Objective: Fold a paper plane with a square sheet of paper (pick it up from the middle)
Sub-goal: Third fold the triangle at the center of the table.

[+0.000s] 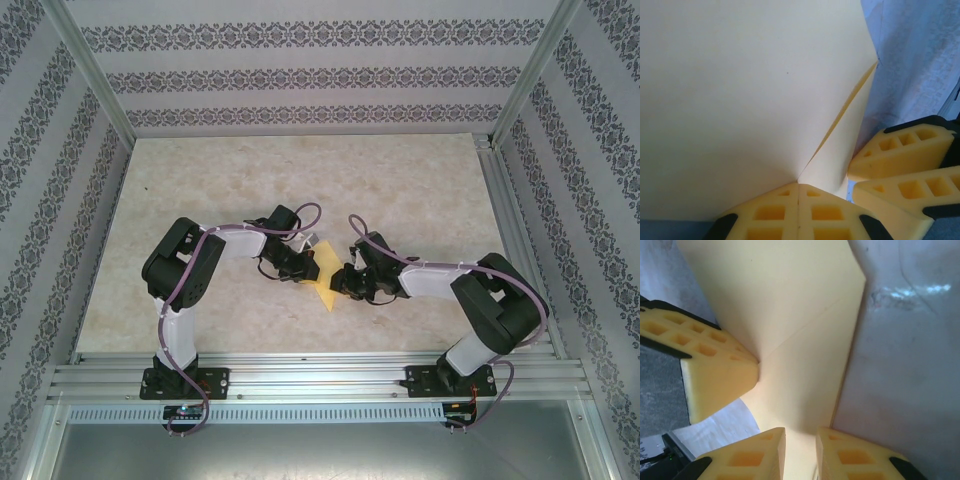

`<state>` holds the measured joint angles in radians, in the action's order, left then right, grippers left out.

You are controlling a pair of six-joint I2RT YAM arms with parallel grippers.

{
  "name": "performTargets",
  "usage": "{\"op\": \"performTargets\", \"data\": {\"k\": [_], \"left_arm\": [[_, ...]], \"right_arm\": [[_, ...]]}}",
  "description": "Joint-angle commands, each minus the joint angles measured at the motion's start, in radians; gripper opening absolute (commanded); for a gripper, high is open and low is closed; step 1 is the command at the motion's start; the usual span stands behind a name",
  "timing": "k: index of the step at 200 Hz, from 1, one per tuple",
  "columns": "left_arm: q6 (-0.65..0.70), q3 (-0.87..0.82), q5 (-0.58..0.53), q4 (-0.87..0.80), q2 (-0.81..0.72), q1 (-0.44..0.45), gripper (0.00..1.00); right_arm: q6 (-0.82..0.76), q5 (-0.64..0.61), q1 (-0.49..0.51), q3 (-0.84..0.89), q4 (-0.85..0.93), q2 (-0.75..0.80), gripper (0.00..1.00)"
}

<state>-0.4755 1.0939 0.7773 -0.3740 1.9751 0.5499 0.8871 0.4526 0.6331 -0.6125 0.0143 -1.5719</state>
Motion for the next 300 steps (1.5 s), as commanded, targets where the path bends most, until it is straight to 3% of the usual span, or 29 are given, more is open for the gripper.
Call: {"op": "performTargets", "data": {"k": [1, 39, 75, 138, 174, 206, 259, 300], "left_arm": [[0.015, -0.015, -0.061, -0.046, 0.008, -0.007, 0.03], [0.011, -0.012, -0.058, -0.041, 0.012, -0.006, 0.03], [0.012, -0.012, -0.058, -0.043, 0.010, -0.007, 0.03], [0.013, -0.018, -0.059, -0.044, 0.006, -0.006, 0.03], [0.010, -0.018, -0.057, -0.042, 0.004, -0.006, 0.03], [0.011, -0.016, -0.059, -0.044, 0.002, -0.006, 0.03], [0.014, -0.020, -0.061, -0.046, -0.001, -0.006, 0.03], [0.010, -0.019, -0.058, -0.043, 0.001, -0.007, 0.03]], "right_arm": [[0.021, -0.033, 0.027, 0.008, 0.025, 0.065, 0.24], [0.068, 0.010, 0.051, 0.034, -0.087, 0.022, 0.24], [0.042, -0.046, 0.062, 0.040, -0.007, -0.043, 0.24], [0.049, -0.039, 0.079, 0.019, 0.026, 0.102, 0.25], [0.100, -0.008, 0.114, 0.055, -0.092, 0.033, 0.25], [0.089, -0.038, 0.122, 0.059, -0.054, -0.044, 0.25], [0.094, -0.036, 0.147, 0.036, -0.033, 0.074, 0.25], [0.117, -0.029, 0.172, 0.062, -0.082, 0.004, 0.25]]}}
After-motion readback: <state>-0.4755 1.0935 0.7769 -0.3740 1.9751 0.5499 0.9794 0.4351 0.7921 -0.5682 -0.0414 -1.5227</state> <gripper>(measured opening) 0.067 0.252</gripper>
